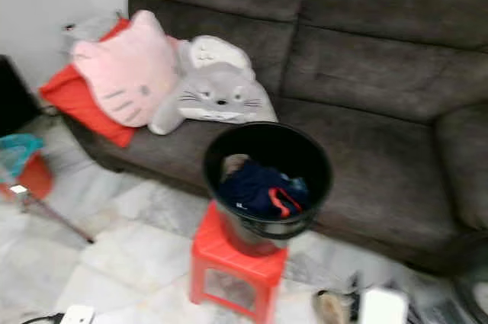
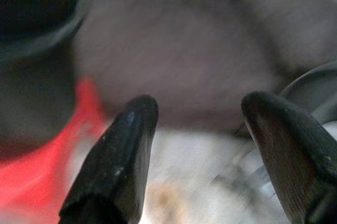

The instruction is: Hang hanger

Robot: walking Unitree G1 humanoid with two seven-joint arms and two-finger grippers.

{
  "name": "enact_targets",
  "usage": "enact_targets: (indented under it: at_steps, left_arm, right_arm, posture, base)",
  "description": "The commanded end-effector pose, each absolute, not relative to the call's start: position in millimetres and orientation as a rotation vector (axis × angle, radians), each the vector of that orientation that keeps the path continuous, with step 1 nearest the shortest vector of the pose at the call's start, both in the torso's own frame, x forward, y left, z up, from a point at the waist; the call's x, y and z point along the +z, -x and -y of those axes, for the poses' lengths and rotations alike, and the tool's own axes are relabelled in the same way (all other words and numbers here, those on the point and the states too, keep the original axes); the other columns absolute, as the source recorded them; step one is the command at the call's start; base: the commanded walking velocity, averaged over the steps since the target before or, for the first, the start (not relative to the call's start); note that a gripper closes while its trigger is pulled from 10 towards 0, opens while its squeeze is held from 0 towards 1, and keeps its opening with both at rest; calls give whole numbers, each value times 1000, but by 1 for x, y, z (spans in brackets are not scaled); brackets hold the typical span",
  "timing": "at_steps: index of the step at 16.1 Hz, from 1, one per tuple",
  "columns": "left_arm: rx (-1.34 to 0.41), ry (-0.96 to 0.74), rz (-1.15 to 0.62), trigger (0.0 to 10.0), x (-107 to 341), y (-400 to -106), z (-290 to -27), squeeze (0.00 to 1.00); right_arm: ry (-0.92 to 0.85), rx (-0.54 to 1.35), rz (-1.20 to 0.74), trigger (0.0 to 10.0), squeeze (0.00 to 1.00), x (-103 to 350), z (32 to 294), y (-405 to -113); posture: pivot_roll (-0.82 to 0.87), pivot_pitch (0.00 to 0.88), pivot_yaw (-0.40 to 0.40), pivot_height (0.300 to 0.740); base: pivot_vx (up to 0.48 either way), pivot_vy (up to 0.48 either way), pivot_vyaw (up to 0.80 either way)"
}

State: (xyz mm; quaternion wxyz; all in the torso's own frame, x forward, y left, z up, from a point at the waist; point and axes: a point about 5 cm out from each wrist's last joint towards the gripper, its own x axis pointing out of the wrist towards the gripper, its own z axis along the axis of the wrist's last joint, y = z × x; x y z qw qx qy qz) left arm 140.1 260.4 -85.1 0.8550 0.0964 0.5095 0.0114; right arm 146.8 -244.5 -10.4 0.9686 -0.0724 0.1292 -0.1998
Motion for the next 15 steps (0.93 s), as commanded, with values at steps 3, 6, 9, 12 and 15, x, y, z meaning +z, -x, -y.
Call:
enact_targets:
  at_steps: [3, 6, 9, 12, 15]
  left_arm:
    - [11, -202, -1072, 10000, -86, -141, -256, 0]
    - [13, -203, -1072, 10000, -86, -141, -256, 0]
    - [12, -208, -1071, 10000, -86, -142, -257, 0]
    - [15, -209, -1068, 10000, -85, -144, -257, 0]
    - [12, -209, -1063, 10000, -84, -146, -258, 0]
  right_arm:
    - [163, -411, -205, 10000, 0, 0, 246, -157]
    - [208, -431, -188, 10000, 0, 24, 244, -156]
    - [250, -445, -68, 10000, 0, 62, 253, -193]
    - [196, -335, 50, 10000, 0, 104, 240, -250]
    - [101, -114, 70, 10000, 0, 136, 193, -307]
  posture:
    - [-185, 0, -46, 732]
    - [-187, 0, -44, 732]
    - [-190, 0, -38, 732]
    - [-196, 0, -22, 732]
    - [-192, 0, -8, 732]
  base:
    - [0, 0, 0]
    - [0, 0, 0]
    - [0, 0, 0]
    - [0, 0, 0]
    - [0, 0, 0]
